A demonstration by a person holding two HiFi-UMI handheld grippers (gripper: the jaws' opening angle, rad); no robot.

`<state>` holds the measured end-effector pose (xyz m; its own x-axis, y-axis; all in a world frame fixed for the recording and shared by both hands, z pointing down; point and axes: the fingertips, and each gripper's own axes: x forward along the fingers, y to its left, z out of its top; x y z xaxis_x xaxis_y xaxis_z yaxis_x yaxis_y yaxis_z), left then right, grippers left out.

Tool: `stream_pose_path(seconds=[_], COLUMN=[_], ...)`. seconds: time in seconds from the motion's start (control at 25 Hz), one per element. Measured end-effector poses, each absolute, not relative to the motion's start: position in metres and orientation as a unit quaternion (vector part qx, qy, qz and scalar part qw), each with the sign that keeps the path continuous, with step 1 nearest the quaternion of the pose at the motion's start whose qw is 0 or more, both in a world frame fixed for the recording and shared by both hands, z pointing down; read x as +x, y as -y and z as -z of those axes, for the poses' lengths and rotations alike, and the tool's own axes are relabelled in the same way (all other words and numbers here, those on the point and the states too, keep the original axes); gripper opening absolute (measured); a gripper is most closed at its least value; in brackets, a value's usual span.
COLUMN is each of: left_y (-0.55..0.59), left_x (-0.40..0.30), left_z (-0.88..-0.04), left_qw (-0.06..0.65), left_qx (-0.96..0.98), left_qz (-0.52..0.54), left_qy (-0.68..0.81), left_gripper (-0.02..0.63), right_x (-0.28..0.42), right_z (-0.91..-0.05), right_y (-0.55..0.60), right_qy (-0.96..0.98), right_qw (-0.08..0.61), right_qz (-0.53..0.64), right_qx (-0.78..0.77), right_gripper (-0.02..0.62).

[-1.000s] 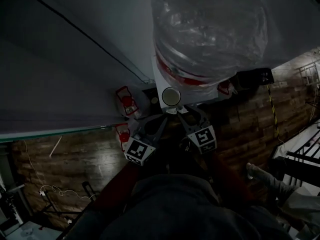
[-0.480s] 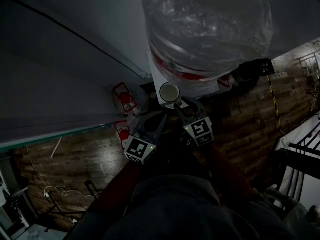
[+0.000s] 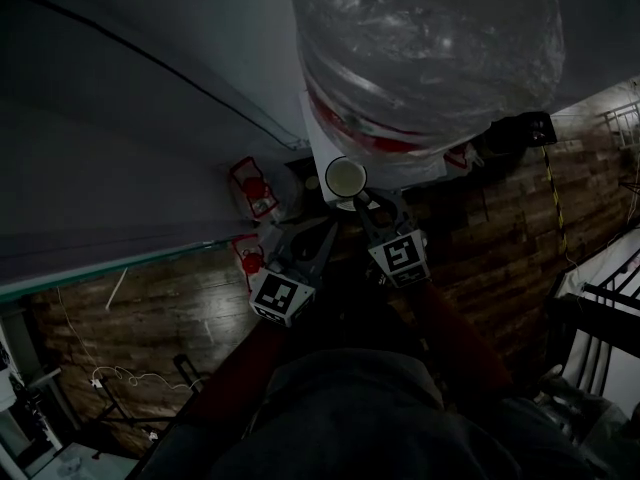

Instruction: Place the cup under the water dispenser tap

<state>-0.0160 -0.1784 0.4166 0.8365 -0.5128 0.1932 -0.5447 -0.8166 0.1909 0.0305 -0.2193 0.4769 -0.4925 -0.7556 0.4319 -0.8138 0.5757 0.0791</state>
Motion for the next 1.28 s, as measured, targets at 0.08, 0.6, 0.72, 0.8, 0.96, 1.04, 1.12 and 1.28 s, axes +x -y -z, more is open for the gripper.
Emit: stream_pose_path(seconds=[0.08, 0.6, 0.72, 0.8, 0.96, 1.04, 1.12, 1.28], left_y=[0.178, 0.174, 0.172, 0.169, 0.165, 0.163, 0.159, 0.153], left_x=[-0.018, -0.034, -0.039, -0.042, -0.047, -0.050, -0.052, -0.052], left_z=[-0.417, -0.408, -0.404, -0.402, -0.395, -0.392, -0.390, -0.392], left_qw=[0.117, 0.121, 0.112, 0.102, 0.097, 0.096, 0.094, 0.090], left_qx=[0.951, 0.949, 0.952, 0.956, 0.960, 0.962, 0.963, 0.966], left_qz=[-0.066, -0.066, -0.061, -0.057, -0.047, -0.042, -0.036, -0.031], left_qy=[0.279, 0.282, 0.277, 0.270, 0.259, 0.254, 0.249, 0.239], left_gripper=[0.008, 0.008, 0.008, 0.008, 0.008, 0.008, 0.008, 0.008], right_x=[0.030, 0.021, 0.016, 0.012, 0.007, 0.004, 0.003, 0.005], right_z=[-0.474, -0.442, -0.431, -0.423, -0.410, -0.404, -0.399, -0.393], right_y=[0.219, 0.202, 0.192, 0.184, 0.169, 0.161, 0.152, 0.138], right_qy=[0.862, 0.869, 0.869, 0.868, 0.860, 0.856, 0.851, 0.841], right_qw=[0.215, 0.173, 0.171, 0.168, 0.158, 0.153, 0.147, 0.133], right_qz=[-0.057, -0.047, -0.041, -0.038, -0.037, -0.038, -0.040, -0.047], right_qx=[0.456, 0.462, 0.462, 0.466, 0.483, 0.493, 0.502, 0.522], right_gripper=[0.071, 0.064, 0.064, 0.064, 0.064, 0.064, 0.064, 0.064])
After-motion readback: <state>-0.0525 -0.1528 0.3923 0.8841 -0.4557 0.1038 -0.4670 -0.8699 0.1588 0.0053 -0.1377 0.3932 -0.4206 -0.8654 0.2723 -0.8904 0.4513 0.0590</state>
